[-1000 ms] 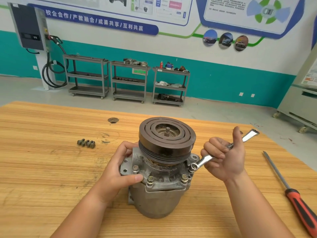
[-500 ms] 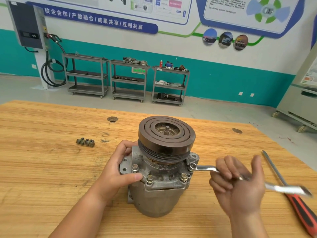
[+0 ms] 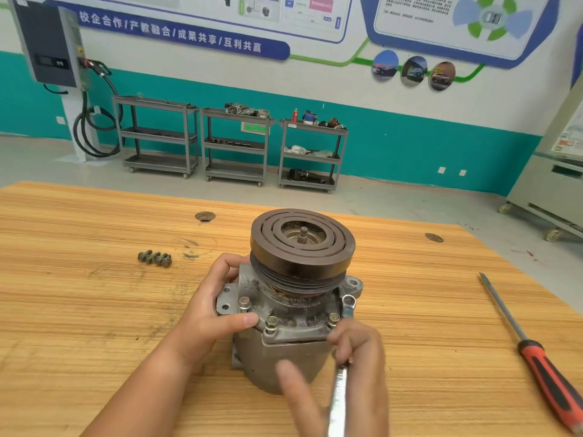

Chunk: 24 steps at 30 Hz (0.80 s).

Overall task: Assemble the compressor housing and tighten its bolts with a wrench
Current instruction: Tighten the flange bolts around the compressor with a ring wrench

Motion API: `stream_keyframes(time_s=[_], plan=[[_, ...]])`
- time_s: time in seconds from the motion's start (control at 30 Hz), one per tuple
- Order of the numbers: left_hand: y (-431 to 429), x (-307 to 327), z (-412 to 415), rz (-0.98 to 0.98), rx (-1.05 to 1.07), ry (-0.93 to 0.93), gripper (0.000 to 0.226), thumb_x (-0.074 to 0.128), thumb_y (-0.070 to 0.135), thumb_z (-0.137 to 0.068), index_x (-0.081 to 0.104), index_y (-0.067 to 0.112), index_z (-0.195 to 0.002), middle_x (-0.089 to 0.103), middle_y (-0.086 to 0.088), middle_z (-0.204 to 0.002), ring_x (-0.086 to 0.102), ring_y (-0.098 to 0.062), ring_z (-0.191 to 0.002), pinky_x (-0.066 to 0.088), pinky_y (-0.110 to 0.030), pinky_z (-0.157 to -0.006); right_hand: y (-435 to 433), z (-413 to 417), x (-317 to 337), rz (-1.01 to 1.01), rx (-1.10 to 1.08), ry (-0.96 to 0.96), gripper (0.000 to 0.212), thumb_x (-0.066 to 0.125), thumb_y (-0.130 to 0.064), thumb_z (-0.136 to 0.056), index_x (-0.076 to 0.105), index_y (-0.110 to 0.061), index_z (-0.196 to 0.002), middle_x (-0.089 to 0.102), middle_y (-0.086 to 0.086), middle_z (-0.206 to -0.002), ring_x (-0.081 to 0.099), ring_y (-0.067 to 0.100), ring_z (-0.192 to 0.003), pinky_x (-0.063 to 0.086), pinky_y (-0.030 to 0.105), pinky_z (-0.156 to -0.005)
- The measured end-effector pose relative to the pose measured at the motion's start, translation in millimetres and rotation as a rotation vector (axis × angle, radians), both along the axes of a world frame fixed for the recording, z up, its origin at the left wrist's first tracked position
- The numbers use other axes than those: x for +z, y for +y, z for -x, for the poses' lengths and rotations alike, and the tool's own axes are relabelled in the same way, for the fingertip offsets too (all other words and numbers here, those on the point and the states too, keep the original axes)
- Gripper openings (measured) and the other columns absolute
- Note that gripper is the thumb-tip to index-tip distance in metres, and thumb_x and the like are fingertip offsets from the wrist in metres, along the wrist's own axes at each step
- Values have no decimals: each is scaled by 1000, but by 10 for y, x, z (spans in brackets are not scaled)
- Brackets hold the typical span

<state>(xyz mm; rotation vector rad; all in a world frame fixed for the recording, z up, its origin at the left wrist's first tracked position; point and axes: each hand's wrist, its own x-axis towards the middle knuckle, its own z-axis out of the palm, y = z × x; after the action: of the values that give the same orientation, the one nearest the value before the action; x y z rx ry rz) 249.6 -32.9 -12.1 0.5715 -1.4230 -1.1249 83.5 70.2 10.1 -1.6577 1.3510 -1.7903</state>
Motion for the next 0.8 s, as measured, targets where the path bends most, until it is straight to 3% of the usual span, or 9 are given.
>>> stream_keyframes(time_s=[0.07, 0.1, 0.17, 0.23, 0.3, 0.33, 0.43, 0.6, 0.8], plan=[[8, 3, 2, 3, -4, 6, 50, 75, 23, -53, 62, 35, -100, 68, 3, -100, 67, -19, -90, 54, -29, -75, -22, -39, 0, -113, 53, -146, 44, 71, 15, -69, 41, -16, -63, 54, -1, -85, 48, 22, -86, 35, 26, -75], [9, 1, 2, 0, -7, 9, 51, 75, 23, -53, 61, 34, -101, 68, 3, -100, 67, -19, -90, 54, -29, -75, -36, -37, 2, -133, 93, -240, 40, 67, 15, -71, 41, -14, -61, 55, -3, -82, 48, 21, -85, 36, 21, -72], [3, -11, -2, -9, -8, 6, 56, 75, 23, -54, 57, 26, -106, 67, 2, -102, 67, -21, -91, 55, -30, -75, -23, -27, 140, 42, 82, -292, 23, 68, -16, -66, 45, -17, -64, 56, -9, -74, 51, 9, -72, 38, 11, -62], [-4, -17, -3, -13, -6, -5, 59, 74, 23, -55, 51, 19, -109, 67, 2, -103, 67, -22, -93, 55, -31, -75, -35, 122, 298, 184, 79, -415, 16, 63, -35, -52, 54, -24, -59, 57, -13, -65, 46, 3, -56, 40, 13, -60], [-6, -16, -3, -11, -2, -6, 57, 74, 23, -55, 54, 23, -108, 67, 4, -104, 67, -20, -94, 55, -30, -76, -101, 374, 447, 194, 148, -603, 32, 73, -50, -36, 53, -27, -45, 52, -10, -52, 44, 5, -51, 40, 14, -57], [-4, -12, -4, -12, -2, -5, 54, 74, 23, -55, 58, 29, -106, 67, 5, -104, 67, -19, -94, 54, -29, -76, -166, 512, 509, 171, 230, -652, 43, 72, -61, -39, 49, -25, -42, 48, -9, -49, 43, 8, -51, 38, 13, -54], [5, -3, -4, -10, -3, -6, 51, 74, 24, -54, 61, 37, -102, 67, 8, -105, 67, -17, -95, 54, -27, -76, -478, 833, 555, -9, 498, -773, 51, 56, -69, -63, 42, -25, -44, 38, -4, -48, 35, 14, -49, 32, 17, -46], [-1, -16, 1, -7, 6, -10, 60, 73, 23, -56, 50, 18, -111, 67, 8, -104, 67, -15, -94, 54, -25, -75, -1026, 966, 479, -378, 753, -896, 64, 31, -75, -74, 40, -22, -40, 36, -6, -41, 19, 7, -40, 22, 17, -33], [-13, -16, -10, -3, 4, -10, 51, 74, 23, -55, 61, 35, -103, 67, 6, -104, 67, -18, -94, 55, -27, -75, -1280, 1038, 364, -617, 1030, -936, 59, 35, -76, -75, 32, -23, -49, 31, -8, -45, 15, 2, -36, 17, 14, -31]])
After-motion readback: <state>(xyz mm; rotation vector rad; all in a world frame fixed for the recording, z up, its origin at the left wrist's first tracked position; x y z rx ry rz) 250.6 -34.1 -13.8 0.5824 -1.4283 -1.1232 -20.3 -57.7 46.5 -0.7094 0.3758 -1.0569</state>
